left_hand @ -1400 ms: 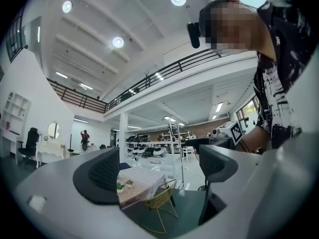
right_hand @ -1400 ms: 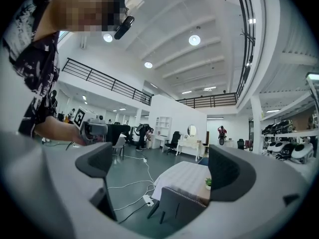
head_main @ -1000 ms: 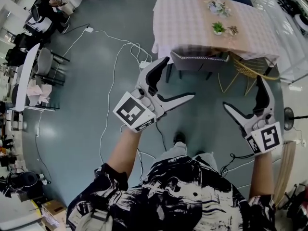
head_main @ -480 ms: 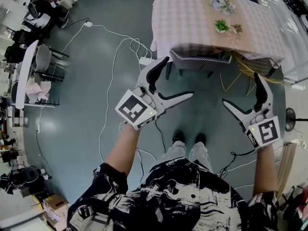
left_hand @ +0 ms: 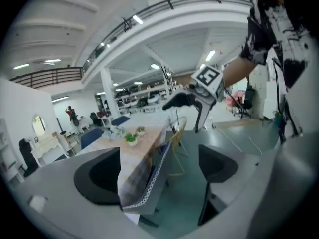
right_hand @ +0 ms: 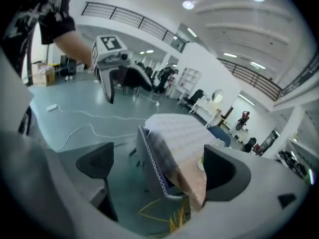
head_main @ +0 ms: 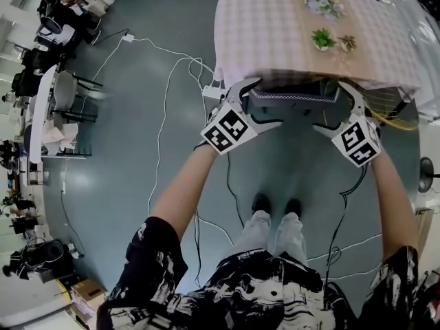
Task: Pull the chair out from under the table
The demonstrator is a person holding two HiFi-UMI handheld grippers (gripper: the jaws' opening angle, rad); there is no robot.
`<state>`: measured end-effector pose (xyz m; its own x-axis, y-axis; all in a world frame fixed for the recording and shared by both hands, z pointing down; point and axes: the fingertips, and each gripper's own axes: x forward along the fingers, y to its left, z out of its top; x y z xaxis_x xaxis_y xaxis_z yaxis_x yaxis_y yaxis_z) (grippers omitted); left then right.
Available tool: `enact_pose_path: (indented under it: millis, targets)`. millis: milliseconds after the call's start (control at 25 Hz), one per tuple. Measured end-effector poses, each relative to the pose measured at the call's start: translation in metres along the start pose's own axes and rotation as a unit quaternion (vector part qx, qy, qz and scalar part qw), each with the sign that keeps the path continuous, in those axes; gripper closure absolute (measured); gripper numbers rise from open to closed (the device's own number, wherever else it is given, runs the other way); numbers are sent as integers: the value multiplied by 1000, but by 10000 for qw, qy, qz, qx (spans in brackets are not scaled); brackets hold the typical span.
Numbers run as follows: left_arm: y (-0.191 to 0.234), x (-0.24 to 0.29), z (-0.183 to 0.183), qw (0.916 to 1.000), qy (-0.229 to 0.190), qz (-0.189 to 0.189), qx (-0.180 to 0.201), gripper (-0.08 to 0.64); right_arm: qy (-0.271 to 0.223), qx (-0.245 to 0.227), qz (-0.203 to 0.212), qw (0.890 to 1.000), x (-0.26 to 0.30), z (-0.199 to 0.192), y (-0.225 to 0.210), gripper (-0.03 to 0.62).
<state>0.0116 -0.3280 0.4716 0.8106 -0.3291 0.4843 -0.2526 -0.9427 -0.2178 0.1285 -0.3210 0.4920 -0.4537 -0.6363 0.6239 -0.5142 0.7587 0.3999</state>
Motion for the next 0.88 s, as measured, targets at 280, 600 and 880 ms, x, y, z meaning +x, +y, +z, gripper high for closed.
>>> enact_pose_path:
  millis: [280,600,880]
  targets:
    - [11,99,-110,9812,1661,-681,716,89,1494,-1277,713,9779,121,-90,9,48]
    - [15,157,-167,9659,2218,-1008,880,89,2045,-1799,1296,9534,189,-138,24,49]
    - [29,171,-203,9477,2667,-884,1511,447,2349,-2192,1339,9375,206,-164,20,400]
